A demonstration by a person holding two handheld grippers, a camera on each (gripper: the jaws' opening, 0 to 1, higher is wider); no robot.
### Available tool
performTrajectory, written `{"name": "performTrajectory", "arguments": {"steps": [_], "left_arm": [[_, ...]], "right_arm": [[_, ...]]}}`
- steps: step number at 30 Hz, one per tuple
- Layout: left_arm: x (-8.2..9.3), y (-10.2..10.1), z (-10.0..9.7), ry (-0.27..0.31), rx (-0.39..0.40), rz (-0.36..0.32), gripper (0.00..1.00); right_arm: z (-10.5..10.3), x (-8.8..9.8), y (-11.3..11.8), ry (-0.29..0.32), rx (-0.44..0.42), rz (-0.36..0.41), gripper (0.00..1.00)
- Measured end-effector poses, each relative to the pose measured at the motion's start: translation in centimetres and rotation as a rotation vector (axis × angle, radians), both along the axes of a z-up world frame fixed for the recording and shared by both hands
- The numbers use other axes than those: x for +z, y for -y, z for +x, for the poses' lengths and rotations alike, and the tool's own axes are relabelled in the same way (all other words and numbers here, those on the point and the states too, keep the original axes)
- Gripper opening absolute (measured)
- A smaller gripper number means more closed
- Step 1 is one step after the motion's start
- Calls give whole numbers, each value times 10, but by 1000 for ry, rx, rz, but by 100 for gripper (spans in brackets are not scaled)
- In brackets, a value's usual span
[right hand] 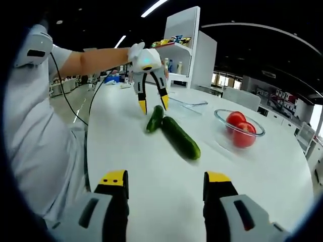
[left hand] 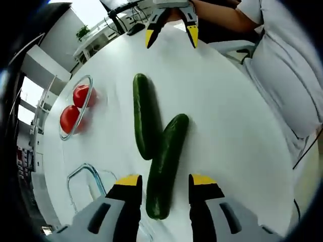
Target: Sort the scattered tomatoes and cucumbers on the table and place them into their respective storage containers
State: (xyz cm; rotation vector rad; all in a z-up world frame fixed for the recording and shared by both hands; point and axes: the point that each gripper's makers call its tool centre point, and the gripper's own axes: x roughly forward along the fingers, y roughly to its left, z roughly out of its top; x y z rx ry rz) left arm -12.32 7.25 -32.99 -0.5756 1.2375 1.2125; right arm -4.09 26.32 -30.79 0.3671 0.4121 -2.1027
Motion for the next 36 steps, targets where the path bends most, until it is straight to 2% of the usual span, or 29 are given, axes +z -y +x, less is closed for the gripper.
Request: {"name": "performTrajectory", "arguments": {"steps": [9,11,13,16,17,18,22,27,35,36], "left_arm": [[-13,-4,5,32,-16,-76,33],[-15,-6,5,41,-13,-77,31],[-17,-5,12,75,-21,-81,28],[-16,-5,12,78,-2,-66,28],[-16,-5,13,76,-2,-64,27],[-17,-6,12,72,-13,-65,26],[-17,-7,14,66,-17,-64,25],[-17,-6,19,28,-36,-82,25],[-17,-5,19,-23,-63,-95,23],[-16,-5,19,-46,-78,-90,23]], "right_arm": [[0,1,0,-1,2,-13,58],[-3,-2,0,3,-8,-5,56],[-4,-4,1,6,-10,3,55],[-3,-2,6,-10,5,-6,55],[-5,4,9,-63,14,-3,54],[-4,5,11,-73,22,-6,54],[-1,5,16,-75,39,-5,51],[-1,-1,17,-65,41,11,51],[-3,3,19,-71,38,10,50],[-3,2,19,-68,35,13,49]]}}
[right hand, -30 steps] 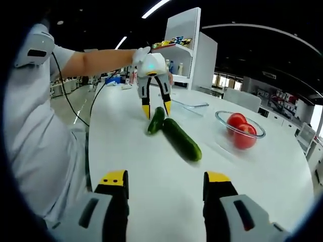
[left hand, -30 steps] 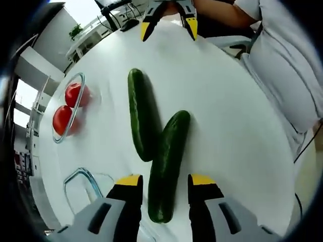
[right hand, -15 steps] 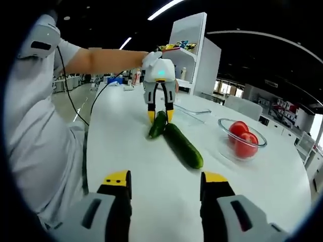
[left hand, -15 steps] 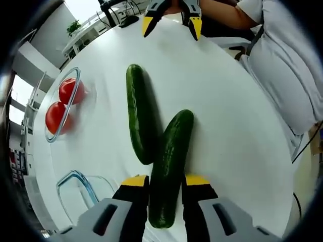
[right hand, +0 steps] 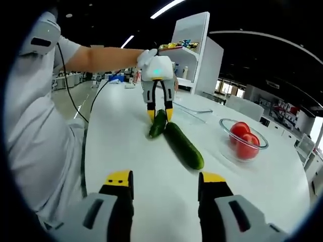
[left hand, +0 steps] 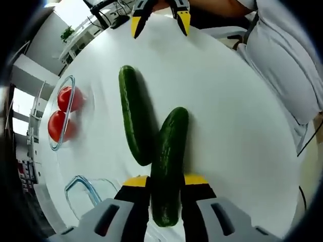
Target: Sort the scattered tomatoes and cucumbers on the table and place them into their respective storage containers
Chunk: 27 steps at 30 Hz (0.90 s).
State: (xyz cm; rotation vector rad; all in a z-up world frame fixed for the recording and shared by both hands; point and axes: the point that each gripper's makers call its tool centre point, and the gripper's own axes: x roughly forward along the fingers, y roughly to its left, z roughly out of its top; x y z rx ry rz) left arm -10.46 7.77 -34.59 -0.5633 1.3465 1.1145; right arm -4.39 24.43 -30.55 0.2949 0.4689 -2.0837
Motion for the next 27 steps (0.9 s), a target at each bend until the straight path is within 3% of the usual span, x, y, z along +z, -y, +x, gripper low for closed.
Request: {"name": "performTrajectory", "arguments": {"steps": [9,15,16,19,23,27], "left_arm": [[2,8,-4,-45,47,58,22],[8,15,-11,-123,66,78,22],[11,18,-14,-158,78,88,22],[15,24,-13,-163,105,99,22],[25,25,-17,-232,91,131,22],[48,30,-27,-303,108,160,22]], "right_arm": [[4,-5,7,12,5,4,49],[7,-9,14,18,20,22,48],[8,-8,16,16,26,20,48],[9,-6,19,15,30,12,48],[9,-6,22,16,35,10,48],[10,-7,25,19,39,5,48]]}}
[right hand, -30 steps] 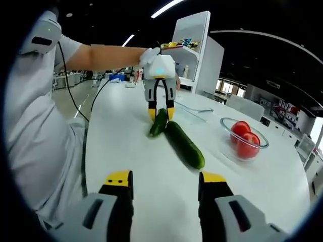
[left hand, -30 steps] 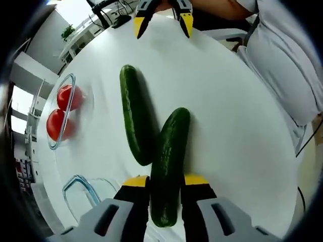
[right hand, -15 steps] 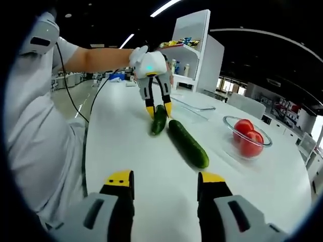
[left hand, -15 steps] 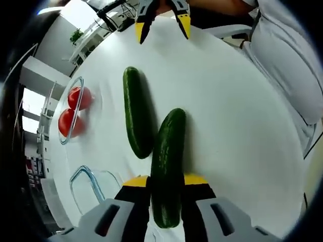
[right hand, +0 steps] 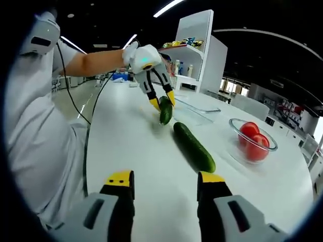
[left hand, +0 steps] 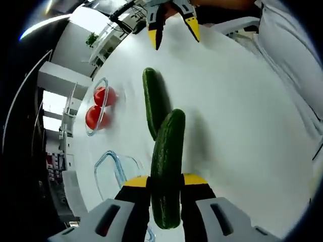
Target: Sort the scattered tomatoes and cucumbers on the table and place them into their respective storage containers
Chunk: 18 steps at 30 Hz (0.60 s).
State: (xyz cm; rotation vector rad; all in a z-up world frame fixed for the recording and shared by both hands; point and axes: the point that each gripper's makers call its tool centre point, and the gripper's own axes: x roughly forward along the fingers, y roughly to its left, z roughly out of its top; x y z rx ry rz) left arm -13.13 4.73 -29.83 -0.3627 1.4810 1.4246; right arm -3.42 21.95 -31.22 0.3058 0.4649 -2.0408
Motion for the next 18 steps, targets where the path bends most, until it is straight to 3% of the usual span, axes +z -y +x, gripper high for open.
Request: {"name": "performTrajectory", "arguments": {"steps": [5,9,13,18], "left_arm": [[35,2,-17,-66,44,93,22],[53,-1,-23,-50,73,188,22],[62,-3,-36,-84,93,225,22],[60,2,-49,-38,144,262,22]], "right_arm": [[1,3,2,-5,5,-1,48],[1,5,0,1,-2,-29,48],[0,2,-1,5,-11,-29,48],[1,0,-2,13,-12,-37,48]]}}
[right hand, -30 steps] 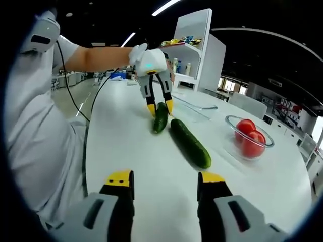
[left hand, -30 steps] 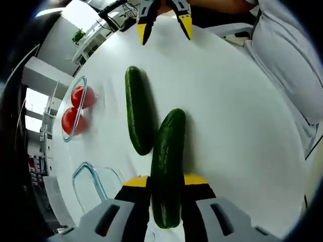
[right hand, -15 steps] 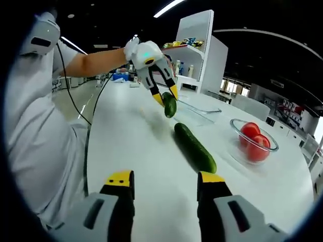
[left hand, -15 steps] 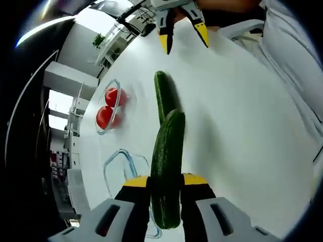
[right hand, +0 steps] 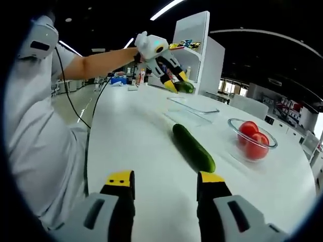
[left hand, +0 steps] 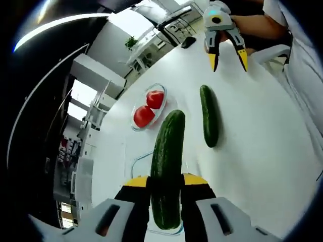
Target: Sort the scattered tomatoes and cucumbers on the table and place them into their respective storage containers
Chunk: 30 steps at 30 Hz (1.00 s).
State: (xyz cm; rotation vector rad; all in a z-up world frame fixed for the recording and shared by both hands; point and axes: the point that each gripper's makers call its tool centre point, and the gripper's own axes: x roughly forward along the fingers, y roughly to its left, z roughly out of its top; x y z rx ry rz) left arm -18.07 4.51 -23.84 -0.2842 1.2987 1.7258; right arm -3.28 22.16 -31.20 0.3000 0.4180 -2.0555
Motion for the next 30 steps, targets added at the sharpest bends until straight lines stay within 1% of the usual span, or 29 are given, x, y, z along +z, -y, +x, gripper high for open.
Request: {"name": "performTrajectory", "arguments": {"steps": [2,4,5,11,15,18,19,21,22,23,25,30], "left_arm": [[1,5,-8,0,26,-10,22],[4,7,-10,-6,26,-12,22],[5,9,-12,17,49,-3,22],[13,14,-30,3,79,12,22],[14,16,-38,23,100,32,22],[11,23,-49,18,129,19,23],[9,24,-50,20,134,15,23],[4,26,-52,54,156,36,23],[3,27,-54,58,159,38,23],[1,28,-55,58,163,35,23],[-1,32,-61,25,180,11,23],[-7,34,-69,32,190,2,23]], "right_arm": [[0,-2,-1,5,-3,4,48],[0,-4,-2,8,-4,6,48],[0,-5,-2,10,-4,8,48],[-2,-6,-2,17,-6,-4,48],[-2,-7,-1,19,-3,-4,48],[-2,-7,-2,20,-2,-8,48],[-3,-7,-2,21,-2,-9,48],[-4,-7,-3,22,-6,-10,48],[-4,-8,-4,23,-7,-8,48],[-4,-8,-4,24,-7,-7,48],[-4,-8,-4,25,-7,-7,48],[-5,-10,-6,31,-11,-4,48]]}}
